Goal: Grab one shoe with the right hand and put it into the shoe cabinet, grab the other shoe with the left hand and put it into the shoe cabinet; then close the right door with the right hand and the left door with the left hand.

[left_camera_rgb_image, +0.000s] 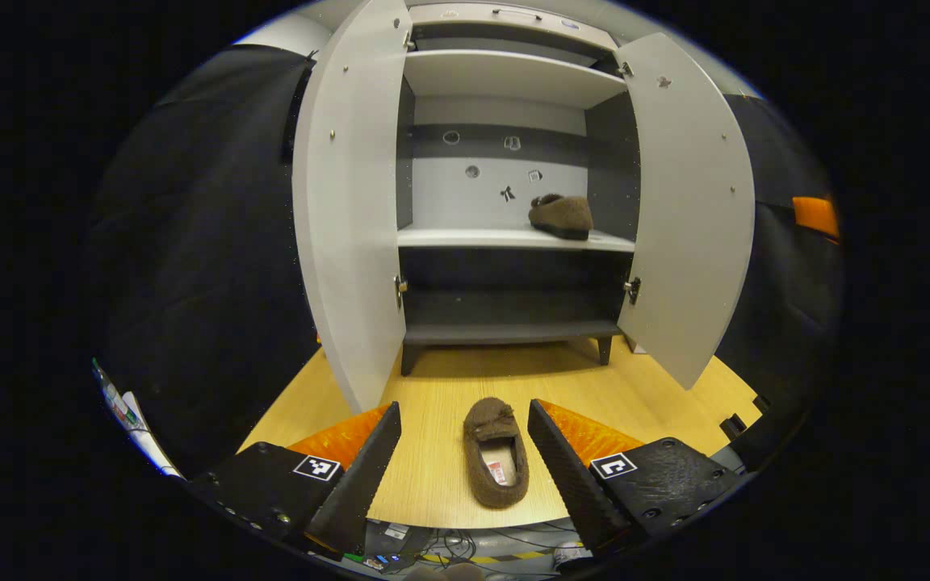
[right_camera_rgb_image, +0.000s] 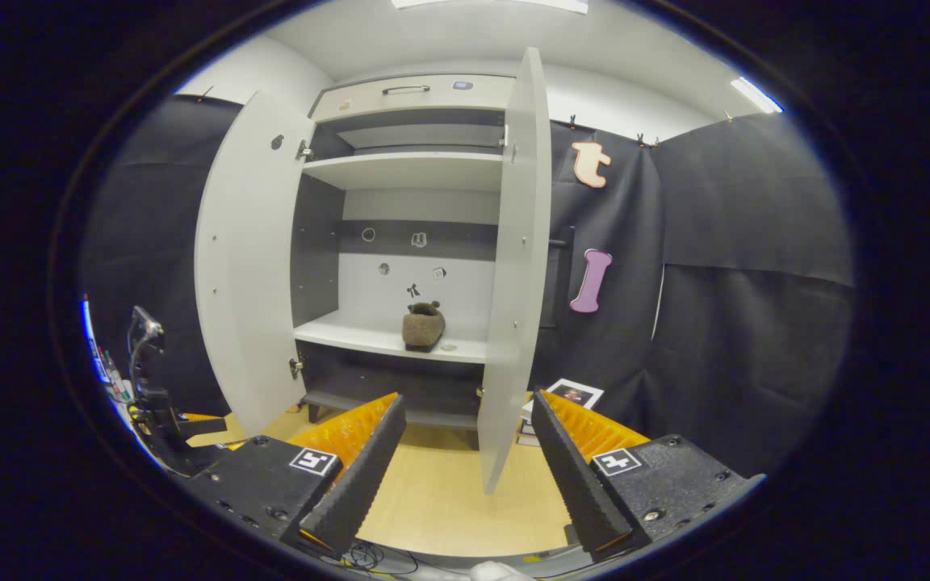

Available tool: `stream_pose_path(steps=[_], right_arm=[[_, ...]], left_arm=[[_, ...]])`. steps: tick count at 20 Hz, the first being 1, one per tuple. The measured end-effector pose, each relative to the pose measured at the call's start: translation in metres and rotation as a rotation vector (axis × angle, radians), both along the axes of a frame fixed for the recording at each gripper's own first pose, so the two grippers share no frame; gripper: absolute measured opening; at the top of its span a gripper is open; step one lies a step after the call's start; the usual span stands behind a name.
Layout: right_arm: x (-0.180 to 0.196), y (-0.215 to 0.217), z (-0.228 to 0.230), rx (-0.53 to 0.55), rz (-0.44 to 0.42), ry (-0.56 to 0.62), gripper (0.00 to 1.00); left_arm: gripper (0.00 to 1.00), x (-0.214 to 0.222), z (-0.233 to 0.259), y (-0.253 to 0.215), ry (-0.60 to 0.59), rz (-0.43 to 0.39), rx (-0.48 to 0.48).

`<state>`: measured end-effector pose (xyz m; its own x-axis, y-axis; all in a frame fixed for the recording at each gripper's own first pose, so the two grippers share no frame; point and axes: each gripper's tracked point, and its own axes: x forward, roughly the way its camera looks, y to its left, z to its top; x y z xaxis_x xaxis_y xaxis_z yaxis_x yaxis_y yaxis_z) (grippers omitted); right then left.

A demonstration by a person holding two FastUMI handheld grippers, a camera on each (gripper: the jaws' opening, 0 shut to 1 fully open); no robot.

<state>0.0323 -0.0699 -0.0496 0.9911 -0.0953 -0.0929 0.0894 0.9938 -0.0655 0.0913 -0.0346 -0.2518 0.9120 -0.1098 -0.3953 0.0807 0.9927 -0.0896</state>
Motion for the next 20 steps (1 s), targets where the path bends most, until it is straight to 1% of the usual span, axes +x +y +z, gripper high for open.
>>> stream_pose_path(steps=[5, 7, 10, 13, 15, 17, 20], right_arm=[[0.000, -0.013, -0.001, 0.016, -0.032, 0.033, 1.00], [0.001, -0.017, -0.002, 0.021, -0.041, 0.044, 1.00], [0.003, -0.021, -0.005, 0.035, -0.050, 0.067, 1.00], [0.007, -0.026, -0.006, 0.045, -0.065, 0.084, 1.00], [0.008, -0.031, -0.010, 0.042, -0.077, 0.095, 1.00], [0.007, -0.035, -0.014, 0.032, -0.090, 0.107, 1.00], [0.006, -0.039, -0.016, 0.023, -0.106, 0.121, 1.00]], left_arm=[[0.96, 0.024, -0.076, -0.010, 0.116, -0.028, 0.021], [0.97, 0.033, -0.093, -0.010, 0.155, -0.041, 0.018], [0.96, 0.045, -0.122, -0.008, 0.205, -0.052, 0.051], [0.96, 0.062, -0.155, -0.011, 0.264, -0.066, 0.041], [0.96, 0.075, -0.173, -0.007, 0.307, -0.052, 0.025], [0.96, 0.092, -0.180, -0.010, 0.308, -0.042, -0.008], [0.96, 0.115, -0.187, -0.010, 0.308, -0.031, -0.010]])
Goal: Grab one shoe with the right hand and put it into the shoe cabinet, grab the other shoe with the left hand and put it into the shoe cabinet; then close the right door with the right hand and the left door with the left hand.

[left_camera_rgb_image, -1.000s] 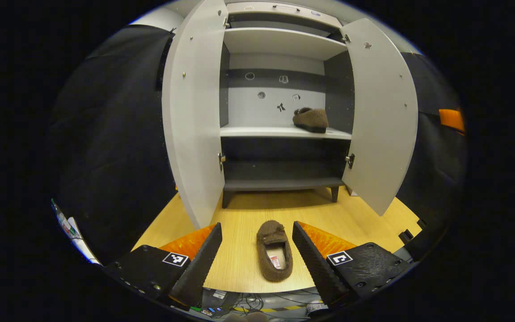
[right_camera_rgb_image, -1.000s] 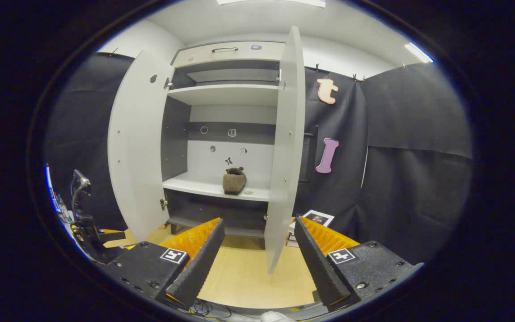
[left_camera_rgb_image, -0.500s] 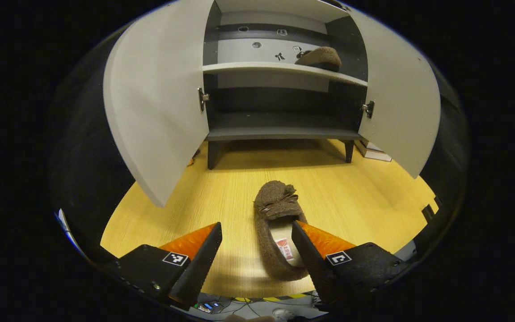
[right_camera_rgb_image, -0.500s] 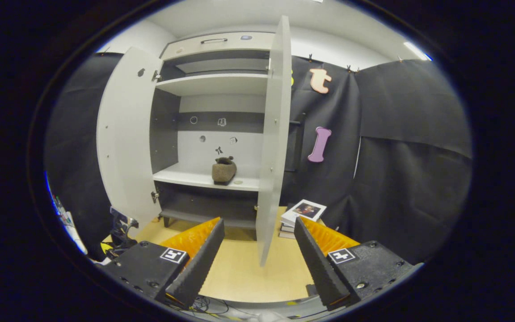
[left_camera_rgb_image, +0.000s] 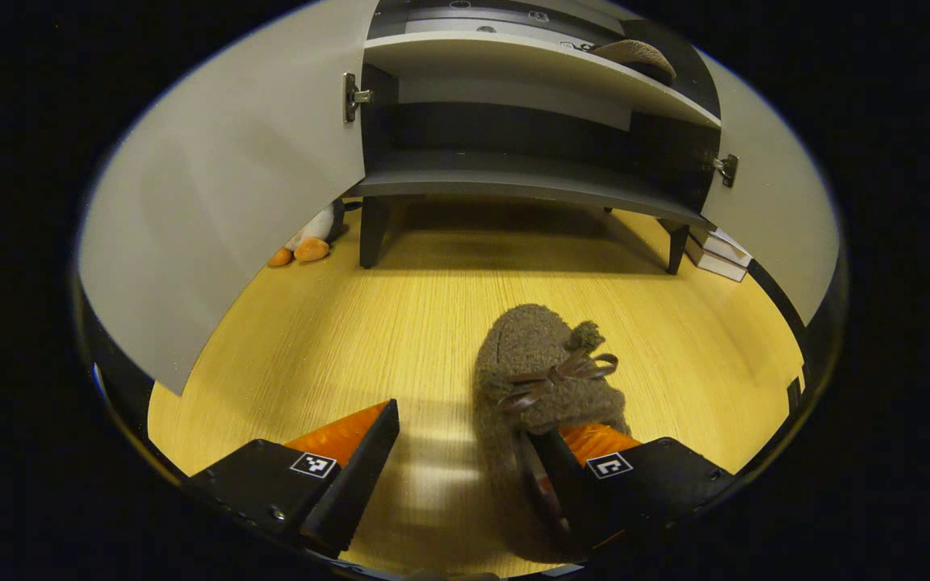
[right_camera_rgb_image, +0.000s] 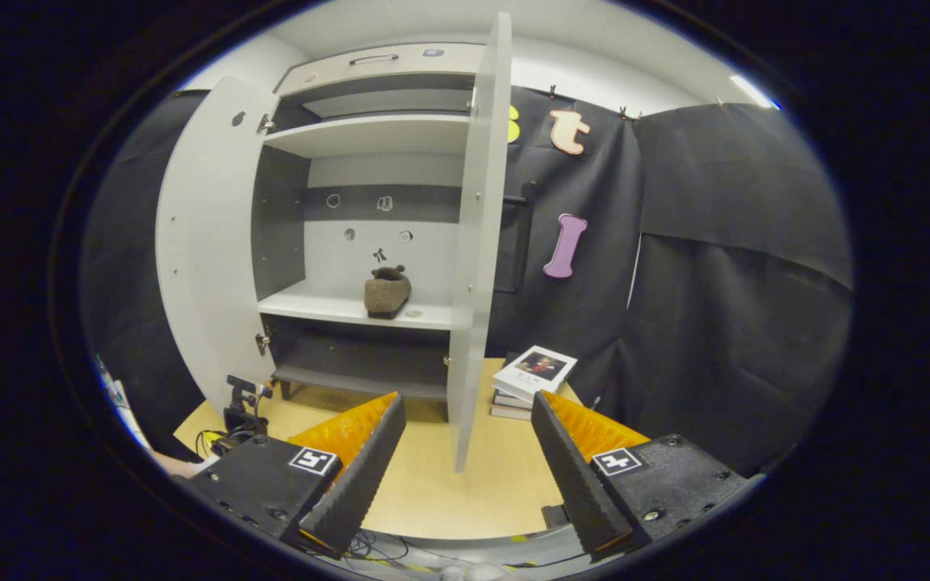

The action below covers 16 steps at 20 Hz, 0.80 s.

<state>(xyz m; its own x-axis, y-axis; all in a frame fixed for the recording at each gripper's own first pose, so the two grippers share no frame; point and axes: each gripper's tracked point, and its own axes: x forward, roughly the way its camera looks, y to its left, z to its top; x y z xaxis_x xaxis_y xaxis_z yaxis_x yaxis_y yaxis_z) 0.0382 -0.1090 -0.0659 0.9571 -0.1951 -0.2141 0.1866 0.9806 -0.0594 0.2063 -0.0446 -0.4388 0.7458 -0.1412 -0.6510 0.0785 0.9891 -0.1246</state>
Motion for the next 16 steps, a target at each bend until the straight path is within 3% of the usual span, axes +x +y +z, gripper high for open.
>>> stream_pose_path(steps=[4, 6, 7, 9, 10, 11, 16], right_arm=[[-0.002, -0.004, 0.001, -0.004, -0.017, 0.000, 1.00], [-0.004, -0.006, 0.000, -0.006, -0.025, 0.000, 1.00], [-0.005, -0.007, 0.001, -0.007, -0.029, -0.001, 1.00], [-0.005, -0.008, 0.002, -0.003, -0.033, -0.005, 1.00], [-0.006, -0.007, 0.002, 0.000, -0.031, -0.009, 1.00], [-0.006, -0.005, 0.005, 0.001, -0.028, -0.014, 1.00], [-0.006, 0.000, 0.012, -0.001, -0.013, -0.042, 1.00]], left_arm=[[0.96, 0.016, -0.008, -0.006, 0.005, -0.007, 0.010], [0.84, 0.022, -0.012, -0.017, 0.012, -0.031, -0.015], [0.71, 0.023, -0.010, -0.024, 0.005, -0.051, -0.020], [0.32, 0.025, -0.009, -0.027, 0.021, -0.076, 0.027], [0.32, 0.028, -0.007, -0.017, 0.008, -0.059, 0.089], [0.08, 0.027, -0.005, -0.014, 0.013, -0.052, 0.098], [0.00, 0.022, 0.031, 0.003, -0.005, -0.003, 0.104]])
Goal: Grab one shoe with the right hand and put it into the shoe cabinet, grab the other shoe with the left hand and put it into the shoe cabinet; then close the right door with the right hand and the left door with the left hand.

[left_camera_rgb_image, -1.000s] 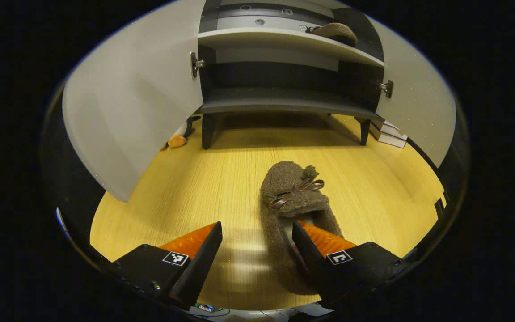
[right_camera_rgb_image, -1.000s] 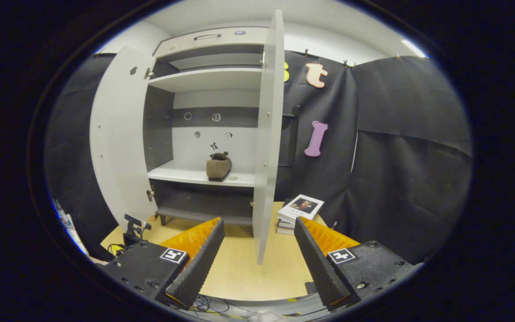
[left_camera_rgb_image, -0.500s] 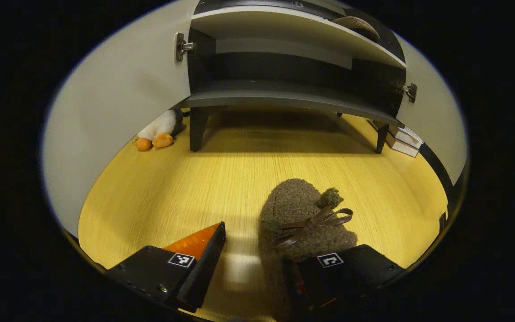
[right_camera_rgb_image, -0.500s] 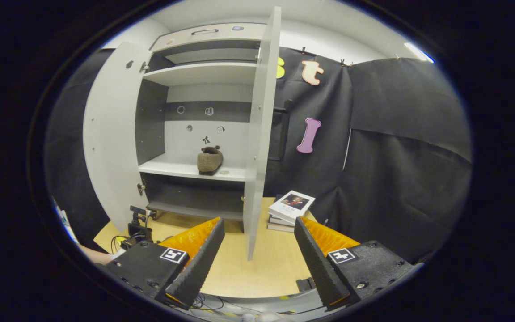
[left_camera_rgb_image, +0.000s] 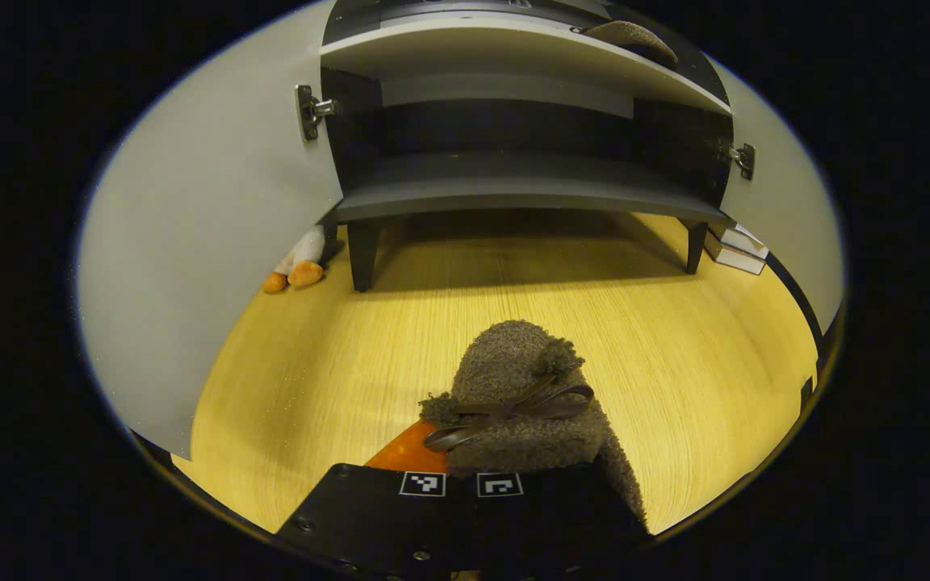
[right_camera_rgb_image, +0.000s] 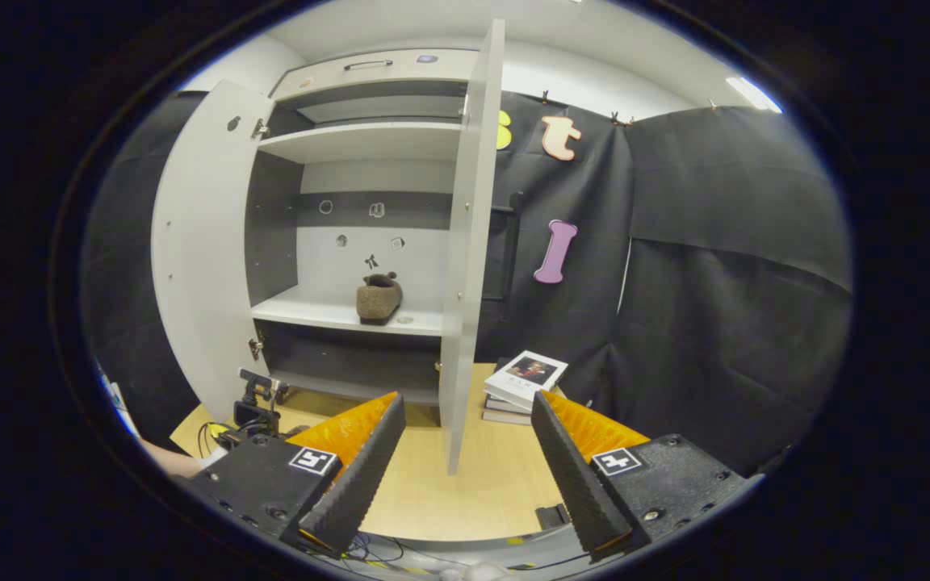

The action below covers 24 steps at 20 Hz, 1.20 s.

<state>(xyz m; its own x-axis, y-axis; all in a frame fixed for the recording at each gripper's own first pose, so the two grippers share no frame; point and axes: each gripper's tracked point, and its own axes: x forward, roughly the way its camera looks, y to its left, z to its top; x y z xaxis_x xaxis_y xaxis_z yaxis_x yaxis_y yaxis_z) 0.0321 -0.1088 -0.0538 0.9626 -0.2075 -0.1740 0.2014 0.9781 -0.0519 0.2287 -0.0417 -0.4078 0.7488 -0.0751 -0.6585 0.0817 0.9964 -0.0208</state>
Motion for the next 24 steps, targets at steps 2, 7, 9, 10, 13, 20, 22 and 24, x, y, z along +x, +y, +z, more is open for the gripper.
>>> stream_pose_path(steps=[2, 7, 9, 10, 13, 20, 22, 24], right_arm=[[0.000, 0.002, 0.002, -0.001, 0.009, -0.009, 1.00], [0.002, 0.007, 0.005, 0.021, 0.036, -0.035, 1.00], [0.002, 0.006, 0.006, 0.029, 0.043, -0.046, 1.00], [0.001, 0.005, 0.007, 0.034, 0.046, -0.053, 1.00], [0.001, -0.003, 0.011, 0.046, 0.045, -0.075, 1.00], [0.002, -0.023, 0.018, 0.068, 0.045, -0.092, 1.00], [0.004, -0.030, 0.018, 0.071, 0.035, -0.088, 1.00], [0.008, -0.037, 0.017, 0.083, 0.026, -0.081, 1.00]], left_arm=[[0.04, 0.002, 0.034, 0.001, -0.034, 0.003, 0.006], [0.00, 0.025, 0.143, -0.003, -0.164, 0.022, -0.015], [0.00, 0.041, 0.192, -0.008, -0.221, 0.013, -0.020], [0.00, 0.050, 0.217, -0.010, -0.257, 0.003, -0.018], [0.03, 0.084, 0.282, -0.013, -0.341, 0.003, -0.015], [0.03, 0.183, 0.352, 0.001, -0.390, 0.048, -0.008], [0.03, 0.217, 0.362, -0.008, -0.379, 0.052, -0.003], [0.04, 0.241, 0.363, -0.001, -0.374, 0.062, 0.031]])
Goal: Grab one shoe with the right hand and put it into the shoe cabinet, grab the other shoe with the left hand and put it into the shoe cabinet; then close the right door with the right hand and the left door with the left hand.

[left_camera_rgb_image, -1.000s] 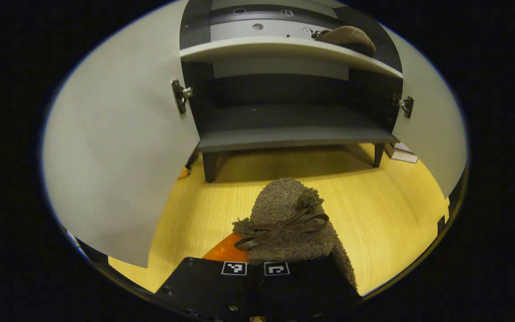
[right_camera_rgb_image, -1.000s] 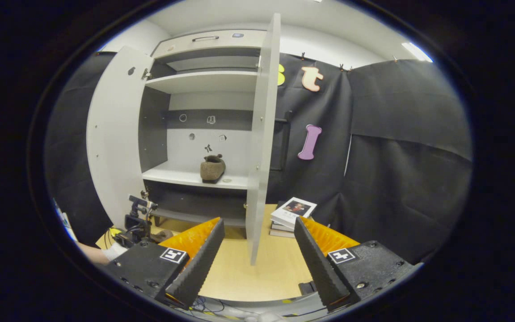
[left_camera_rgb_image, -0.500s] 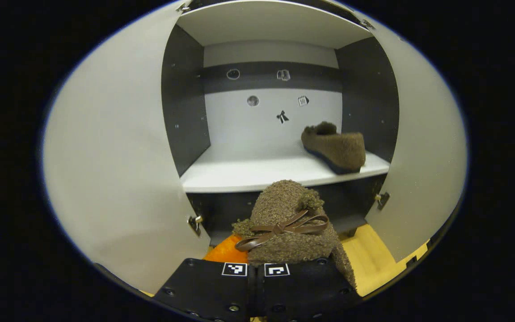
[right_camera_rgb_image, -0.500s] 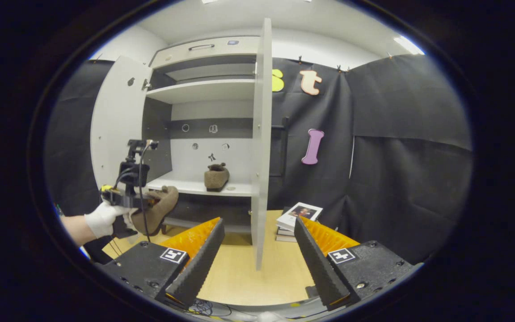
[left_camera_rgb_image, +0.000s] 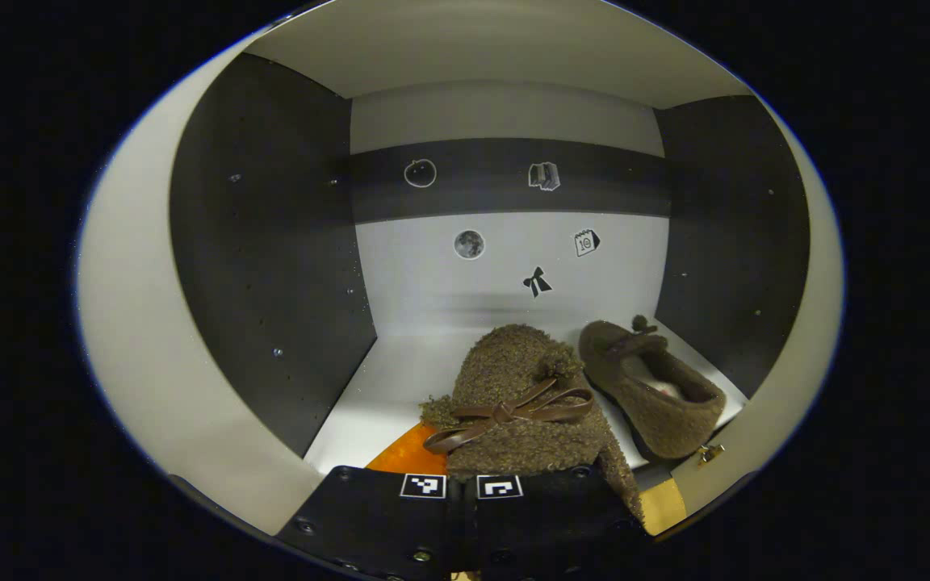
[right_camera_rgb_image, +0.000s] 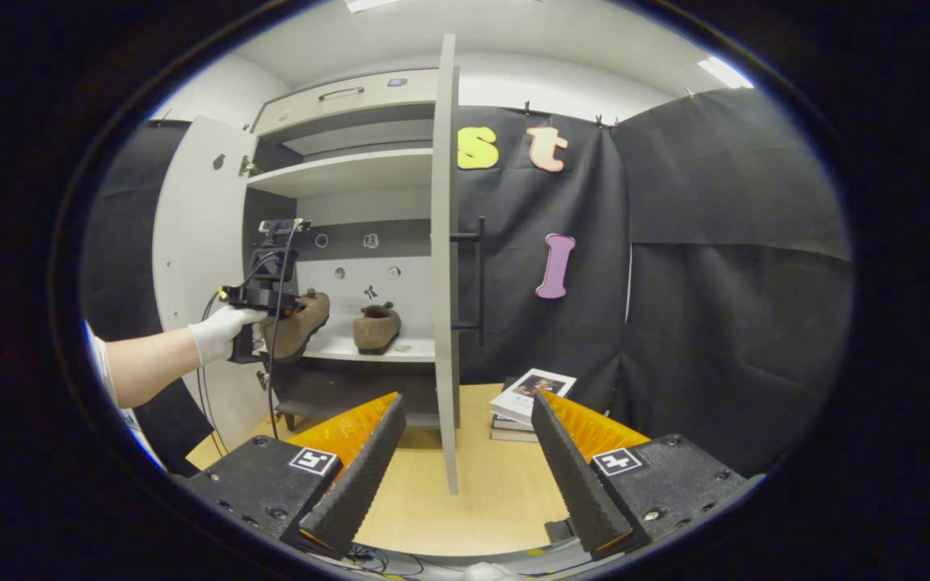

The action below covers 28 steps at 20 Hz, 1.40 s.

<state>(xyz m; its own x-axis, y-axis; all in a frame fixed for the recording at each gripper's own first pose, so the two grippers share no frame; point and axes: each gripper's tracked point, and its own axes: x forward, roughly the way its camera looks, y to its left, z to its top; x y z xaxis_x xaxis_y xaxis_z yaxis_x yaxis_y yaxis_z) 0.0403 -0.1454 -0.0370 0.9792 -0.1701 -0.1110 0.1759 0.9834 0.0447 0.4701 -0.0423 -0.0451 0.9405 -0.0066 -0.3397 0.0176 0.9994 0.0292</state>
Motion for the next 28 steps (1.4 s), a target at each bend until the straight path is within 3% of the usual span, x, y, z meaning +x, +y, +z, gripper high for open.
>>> stream_pose_path(steps=[1, 6, 9, 15, 18, 21, 22, 23, 24, 25, 26, 28], right_arm=[[0.002, -0.003, 0.000, 0.002, -0.006, 0.006, 1.00], [0.010, -0.016, -0.002, -0.006, -0.033, 0.016, 1.00], [0.016, -0.022, -0.010, 0.000, -0.043, 0.038, 1.00], [0.025, -0.020, -0.023, 0.011, -0.040, 0.080, 1.00], [0.026, -0.017, -0.022, -0.001, -0.031, 0.076, 1.00], [0.026, -0.011, -0.019, 0.021, -0.017, 0.071, 1.00], [0.027, -0.009, -0.017, 0.026, -0.016, 0.063, 1.00], [0.028, -0.008, -0.015, 0.023, -0.014, 0.053, 1.00], [0.027, -0.008, -0.015, 0.013, -0.020, 0.049, 1.00], [0.025, -0.008, -0.016, -0.001, -0.022, 0.052, 1.00], [0.022, -0.007, -0.018, -0.005, -0.024, 0.055, 1.00], [0.018, -0.001, -0.021, 0.012, -0.014, 0.058, 1.00]], left_arm=[[0.00, 0.016, -0.003, -0.001, 0.009, -0.001, 0.006], [0.00, 0.068, -0.030, 0.004, 0.106, 0.034, 0.002], [0.00, 0.078, -0.057, 0.007, 0.184, 0.040, 0.016], [0.04, 0.079, -0.057, 0.005, 0.186, 0.023, 0.054], [0.13, 0.071, -0.055, 0.007, 0.186, 0.031, 0.073], [0.47, 0.066, -0.048, 0.005, 0.158, 0.009, 0.079], [0.49, 0.063, -0.044, 0.005, 0.152, 0.007, 0.066], [0.70, 0.057, -0.043, 0.003, 0.155, -0.007, 0.046], [0.77, 0.053, -0.041, 0.006, 0.153, -0.004, 0.045], [0.78, 0.049, -0.036, 0.008, 0.142, -0.007, 0.041], [0.72, 0.045, -0.031, 0.008, 0.133, -0.010, 0.039], [0.88, 0.032, -0.021, 0.009, 0.121, -0.022, 0.020]])
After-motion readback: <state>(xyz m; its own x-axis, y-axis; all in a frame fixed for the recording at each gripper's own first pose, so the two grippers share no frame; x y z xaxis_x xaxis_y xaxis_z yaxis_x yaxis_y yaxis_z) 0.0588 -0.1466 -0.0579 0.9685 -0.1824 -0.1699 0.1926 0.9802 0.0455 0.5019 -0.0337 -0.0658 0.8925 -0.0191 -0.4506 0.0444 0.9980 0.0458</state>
